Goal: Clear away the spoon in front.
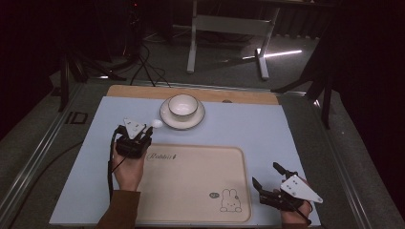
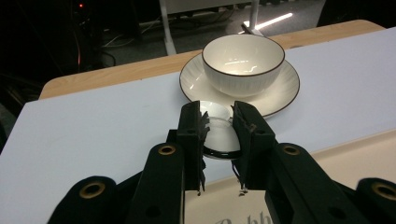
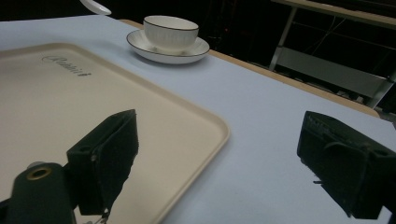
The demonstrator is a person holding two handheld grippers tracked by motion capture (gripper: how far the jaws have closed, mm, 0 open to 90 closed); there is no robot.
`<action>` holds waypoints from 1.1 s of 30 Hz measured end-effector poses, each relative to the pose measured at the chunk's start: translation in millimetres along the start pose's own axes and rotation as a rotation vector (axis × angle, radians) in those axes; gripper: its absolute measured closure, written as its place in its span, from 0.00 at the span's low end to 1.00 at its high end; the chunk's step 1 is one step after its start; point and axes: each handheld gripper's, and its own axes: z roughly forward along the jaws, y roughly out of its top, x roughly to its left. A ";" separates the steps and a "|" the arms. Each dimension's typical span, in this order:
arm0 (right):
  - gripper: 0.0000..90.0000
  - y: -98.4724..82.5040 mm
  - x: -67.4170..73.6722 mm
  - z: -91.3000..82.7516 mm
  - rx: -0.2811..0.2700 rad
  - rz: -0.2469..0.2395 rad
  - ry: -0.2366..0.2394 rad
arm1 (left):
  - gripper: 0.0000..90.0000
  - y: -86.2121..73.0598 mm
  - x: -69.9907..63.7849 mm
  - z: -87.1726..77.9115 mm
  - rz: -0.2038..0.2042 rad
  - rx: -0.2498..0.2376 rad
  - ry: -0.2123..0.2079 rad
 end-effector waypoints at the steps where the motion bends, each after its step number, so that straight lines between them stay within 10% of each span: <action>1: 0.14 0.0 0.0 0.0 -0.001 0.000 0.000 | 0.82 -1.9 0.1 -1.5 0.001 0.001 0.005; 33: 0.14 0.0 0.4 0.0 -0.003 -0.002 -0.001 | 0.82 -33.9 3.1 -12.3 -0.022 0.028 0.037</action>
